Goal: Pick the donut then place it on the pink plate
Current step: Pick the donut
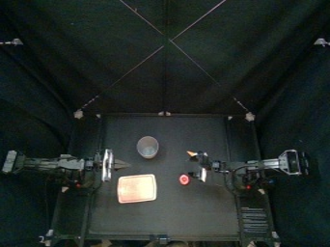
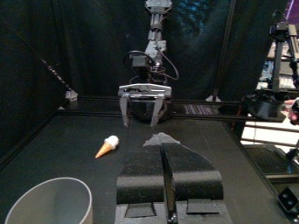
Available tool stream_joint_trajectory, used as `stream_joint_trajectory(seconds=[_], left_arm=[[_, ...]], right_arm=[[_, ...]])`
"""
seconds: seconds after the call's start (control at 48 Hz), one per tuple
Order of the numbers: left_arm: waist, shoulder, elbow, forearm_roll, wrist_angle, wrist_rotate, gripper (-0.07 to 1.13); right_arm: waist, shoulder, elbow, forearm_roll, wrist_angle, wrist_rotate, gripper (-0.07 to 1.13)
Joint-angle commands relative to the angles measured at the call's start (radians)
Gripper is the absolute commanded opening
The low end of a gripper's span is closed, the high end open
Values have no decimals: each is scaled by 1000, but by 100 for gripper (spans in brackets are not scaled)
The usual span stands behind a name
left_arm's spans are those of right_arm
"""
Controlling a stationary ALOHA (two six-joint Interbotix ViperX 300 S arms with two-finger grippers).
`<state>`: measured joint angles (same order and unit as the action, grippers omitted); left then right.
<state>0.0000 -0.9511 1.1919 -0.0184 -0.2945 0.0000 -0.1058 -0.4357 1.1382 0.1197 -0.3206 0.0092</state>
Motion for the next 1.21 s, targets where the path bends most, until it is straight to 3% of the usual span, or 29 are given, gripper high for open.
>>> stream_joint_trajectory(seconds=[0.021, 0.271, 0.417, 0.562, 1.208], left_arm=[[-2, 5, -14, 2, -9, 2, 0], [-2, 5, -14, 2, -9, 2, 0], [0, 5, -11, 0, -9, 2, 0], [2, 5, -8, -3, -9, 2, 0], [3, 5, -6, -9, -15, -3, 0]], right_arm=[[8, 43, -23, 6, -14, 0, 102], [94, 196, -67, 67, 9, 0, 102], [123, 264, -115, 110, 118, 2, 102], [126, 296, -155, 115, 213, -2, 102], [137, 388, -170, 84, 253, 0, 102]])
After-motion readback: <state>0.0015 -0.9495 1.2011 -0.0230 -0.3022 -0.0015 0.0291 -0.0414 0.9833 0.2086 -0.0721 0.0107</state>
